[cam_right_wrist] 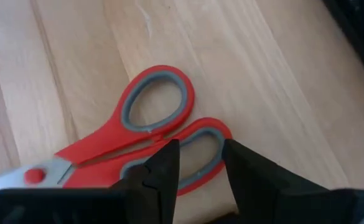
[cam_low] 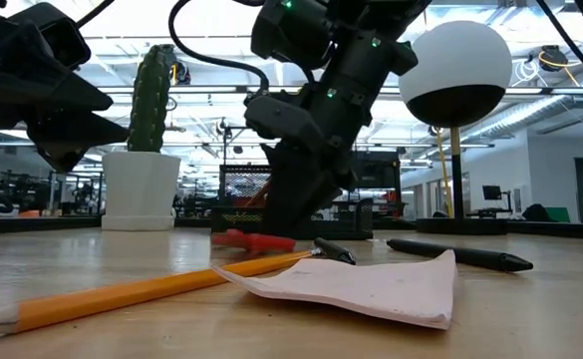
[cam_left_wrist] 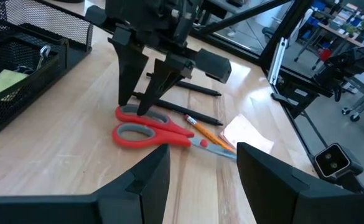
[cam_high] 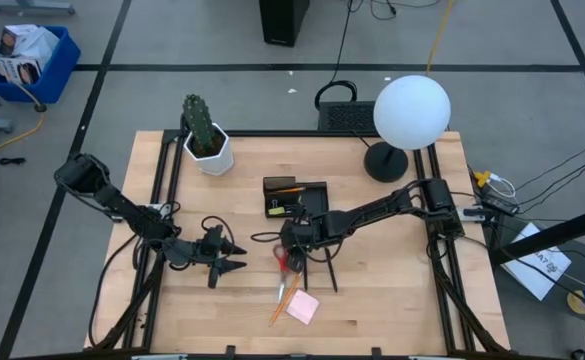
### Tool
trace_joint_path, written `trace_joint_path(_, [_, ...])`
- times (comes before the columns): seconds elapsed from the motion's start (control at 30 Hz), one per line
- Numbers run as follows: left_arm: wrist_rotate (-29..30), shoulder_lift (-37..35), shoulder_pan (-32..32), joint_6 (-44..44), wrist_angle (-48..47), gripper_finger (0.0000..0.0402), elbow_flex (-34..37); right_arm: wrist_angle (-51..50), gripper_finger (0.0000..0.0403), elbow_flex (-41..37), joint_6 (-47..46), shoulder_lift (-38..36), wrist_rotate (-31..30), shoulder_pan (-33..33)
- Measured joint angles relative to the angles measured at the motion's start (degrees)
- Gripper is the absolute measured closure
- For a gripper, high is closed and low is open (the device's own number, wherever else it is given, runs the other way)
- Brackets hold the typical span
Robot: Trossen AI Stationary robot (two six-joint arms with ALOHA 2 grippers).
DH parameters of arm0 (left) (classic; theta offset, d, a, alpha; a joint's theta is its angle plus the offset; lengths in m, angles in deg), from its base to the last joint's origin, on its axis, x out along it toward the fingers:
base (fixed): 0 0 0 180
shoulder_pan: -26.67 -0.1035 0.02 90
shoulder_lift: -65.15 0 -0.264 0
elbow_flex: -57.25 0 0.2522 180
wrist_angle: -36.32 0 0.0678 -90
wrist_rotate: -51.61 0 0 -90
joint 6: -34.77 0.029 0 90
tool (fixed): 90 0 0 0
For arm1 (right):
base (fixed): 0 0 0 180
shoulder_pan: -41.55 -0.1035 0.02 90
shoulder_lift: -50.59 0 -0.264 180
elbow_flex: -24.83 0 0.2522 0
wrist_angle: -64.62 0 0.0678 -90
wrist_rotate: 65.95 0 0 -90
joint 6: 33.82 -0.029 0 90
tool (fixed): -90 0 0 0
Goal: Pick and place office supplies into organizer
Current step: Put the red scissors into the top left of the desk organizer
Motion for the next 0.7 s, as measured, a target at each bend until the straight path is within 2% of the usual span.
trace_joint_path(0.53, [-0.6, 0.0, 0.0, 0.2, -0.1, 0.0213, 0.0, 1.2, 0.0282, -0.3, 0.9, -1.5, -0.1, -0.1])
trace_joint_path(0.7, [-0.6, 0.0, 0.0, 0.4, -0.1, 0.0213, 0.0, 0.4, 0.0282, -0.3, 1.1, -3.6, -3.7, -0.6])
